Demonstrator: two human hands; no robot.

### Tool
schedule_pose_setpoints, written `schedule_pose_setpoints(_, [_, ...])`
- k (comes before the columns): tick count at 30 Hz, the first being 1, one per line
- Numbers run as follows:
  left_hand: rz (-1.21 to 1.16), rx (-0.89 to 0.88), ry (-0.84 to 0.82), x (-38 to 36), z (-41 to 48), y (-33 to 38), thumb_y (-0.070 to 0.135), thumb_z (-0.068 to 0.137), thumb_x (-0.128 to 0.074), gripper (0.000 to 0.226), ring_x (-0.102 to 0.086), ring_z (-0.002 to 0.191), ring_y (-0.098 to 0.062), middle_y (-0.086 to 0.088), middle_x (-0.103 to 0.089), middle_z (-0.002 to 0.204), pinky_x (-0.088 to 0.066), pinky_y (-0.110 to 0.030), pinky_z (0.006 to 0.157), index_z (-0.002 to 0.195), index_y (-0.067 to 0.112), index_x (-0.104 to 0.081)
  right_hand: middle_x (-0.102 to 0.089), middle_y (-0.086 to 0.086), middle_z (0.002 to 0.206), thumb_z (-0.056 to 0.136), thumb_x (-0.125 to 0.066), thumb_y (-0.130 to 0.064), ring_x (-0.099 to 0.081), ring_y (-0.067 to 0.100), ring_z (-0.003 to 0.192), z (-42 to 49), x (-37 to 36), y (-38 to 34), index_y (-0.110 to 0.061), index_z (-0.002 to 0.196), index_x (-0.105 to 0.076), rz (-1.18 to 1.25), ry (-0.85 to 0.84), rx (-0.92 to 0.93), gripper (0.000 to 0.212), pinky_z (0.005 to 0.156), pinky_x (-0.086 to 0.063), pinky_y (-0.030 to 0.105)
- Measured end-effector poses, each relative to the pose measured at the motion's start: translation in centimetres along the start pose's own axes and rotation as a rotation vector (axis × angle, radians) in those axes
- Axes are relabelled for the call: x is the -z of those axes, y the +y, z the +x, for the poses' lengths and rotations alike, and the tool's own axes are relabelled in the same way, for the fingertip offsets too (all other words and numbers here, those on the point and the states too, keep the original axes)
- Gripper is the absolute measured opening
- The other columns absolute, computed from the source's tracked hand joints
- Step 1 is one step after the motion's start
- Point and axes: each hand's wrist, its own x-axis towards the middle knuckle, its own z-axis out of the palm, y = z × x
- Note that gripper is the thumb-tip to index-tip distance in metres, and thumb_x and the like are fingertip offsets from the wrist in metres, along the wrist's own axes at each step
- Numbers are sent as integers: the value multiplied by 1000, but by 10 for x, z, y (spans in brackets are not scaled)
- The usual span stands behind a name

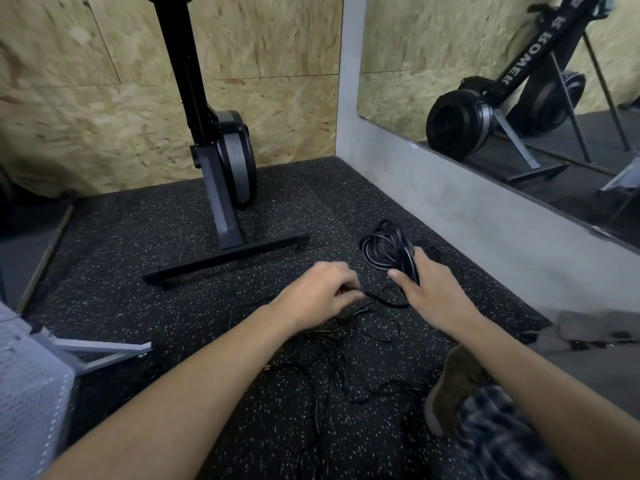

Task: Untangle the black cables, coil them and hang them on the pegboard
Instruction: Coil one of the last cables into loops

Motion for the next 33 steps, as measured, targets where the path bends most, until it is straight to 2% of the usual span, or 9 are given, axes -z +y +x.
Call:
schedule_pose_setpoints(4, [-141, -88, 354, 13, 5, 8, 25, 82, -88, 15, -64, 81, -5, 9, -67, 86, -53, -25, 75, 90, 17, -78, -68, -4, 103, 105, -46, -51, -65, 14, 91, -5, 0, -11, -23, 131, -49, -33, -155, 65, 38, 77, -51, 32])
schedule_pose_setpoints(8, [-193, -26, 440, 15, 4, 8, 23, 78, -91, 16, -64, 81, -7, 9, -69, 84, -53, -34, 76, 86, 17, -78, -62, -12, 98, 95, -42, -73, -62, 7, 85, -15, -1, -30, -30, 126, -42, -24, -275, 148, 54, 72, -48, 27])
schedule_pose_setpoints(11, [-210, -22, 459, 14, 0, 9, 28, 74, -94, 24, -63, 81, -7, 10, -68, 85, -54, -33, 75, 86, 16, -75, -59, -14, 105, 94, -60, -64, -61, 6, 92, -16, -4, -29, -28, 129, -42, -99, -264, 166, 53, 78, -49, 28])
schedule_pose_setpoints(14, [-190, -19, 489, 14, -1, 7, 35, 69, -96, 37, -62, 80, -7, 11, -65, 84, -53, -31, 72, 83, 17, -67, -61, -11, 91, 97, -64, -50, -60, 3, 80, -15, -8, -23, -24, 115, -48, -94, -233, 139, 36, 65, -43, 21])
schedule_pose_setpoints(21, [-219, 54, 476, 18, 2, 10, 45, 87, -81, 33, -59, 100, -6, 11, -60, 104, -49, -21, 86, 103, 23, -62, -64, -6, 79, 104, -58, -39, -58, -4, 62, -13, -4, -22, -25, 99, -55, 47, -213, 69, 15, 57, -43, 15])
schedule_pose_setpoints(24, [-469, 273, 304, 19, 0, -5, 38, 105, -54, 14, -64, 106, -8, 12, -68, 113, -53, -35, 96, 112, 32, -65, -62, -11, 77, 106, -56, -36, -57, -15, 64, -17, 3, -23, -33, 108, -55, 134, -209, 49, 4, 58, -42, 9])
schedule_pose_setpoints(26, [-569, 358, 141, 14, -3, -18, 19, 105, -42, 31, -68, 108, -11, 11, -72, 115, -54, -47, 101, 115, 34, -68, -62, -14, 80, 106, -55, -35, -56, -19, 66, -19, 7, -23, -35, 114, -55, 171, -208, 58, 8, 59, -41, 6])
schedule_pose_setpoints(28, [-542, 354, 75, 11, -6, -24, 8, 102, -48, 34, -70, 108, -9, 10, -76, 112, -53, -44, 102, 117, 30, -69, -68, -19, 97, 105, -55, -39, -59, -19, 81, -19, 8, -21, -36, 123, -57, 197, -191, 74, 17, 68, -43, 8])
schedule_pose_setpoints(33, [-663, 329, 150, 4, -2, -10, 15, 102, -65, 10, -77, 95, -20, -4, -80, 97, -59, -44, 95, 107, 9, -71, -67, -24, 117, 104, -57, -42, -59, -13, 108, -17, 3, -19, -35, 136, -57, 291, -122, 100, 33, 96, -49, 22])
